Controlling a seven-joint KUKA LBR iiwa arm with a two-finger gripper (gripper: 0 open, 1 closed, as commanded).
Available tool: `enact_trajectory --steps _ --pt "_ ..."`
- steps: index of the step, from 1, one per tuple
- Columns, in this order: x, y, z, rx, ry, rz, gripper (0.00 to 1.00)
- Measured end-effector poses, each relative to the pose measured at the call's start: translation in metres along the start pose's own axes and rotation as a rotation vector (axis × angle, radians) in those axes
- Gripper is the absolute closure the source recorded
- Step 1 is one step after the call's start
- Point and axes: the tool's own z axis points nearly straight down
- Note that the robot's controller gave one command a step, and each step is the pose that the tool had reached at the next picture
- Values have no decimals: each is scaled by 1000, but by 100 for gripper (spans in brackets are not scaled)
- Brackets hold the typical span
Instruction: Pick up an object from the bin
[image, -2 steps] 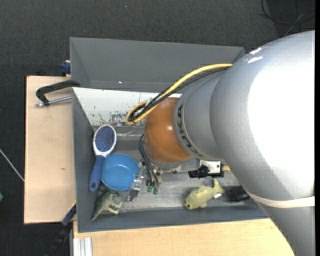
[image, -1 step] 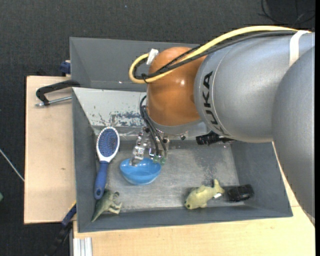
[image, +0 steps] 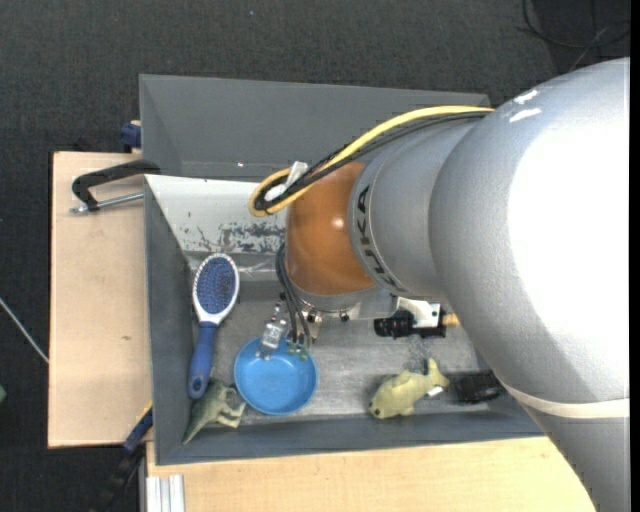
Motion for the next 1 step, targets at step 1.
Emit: enact_trajectory --steps 1 --pt "-6 -5 -148 -13 -16 7 100"
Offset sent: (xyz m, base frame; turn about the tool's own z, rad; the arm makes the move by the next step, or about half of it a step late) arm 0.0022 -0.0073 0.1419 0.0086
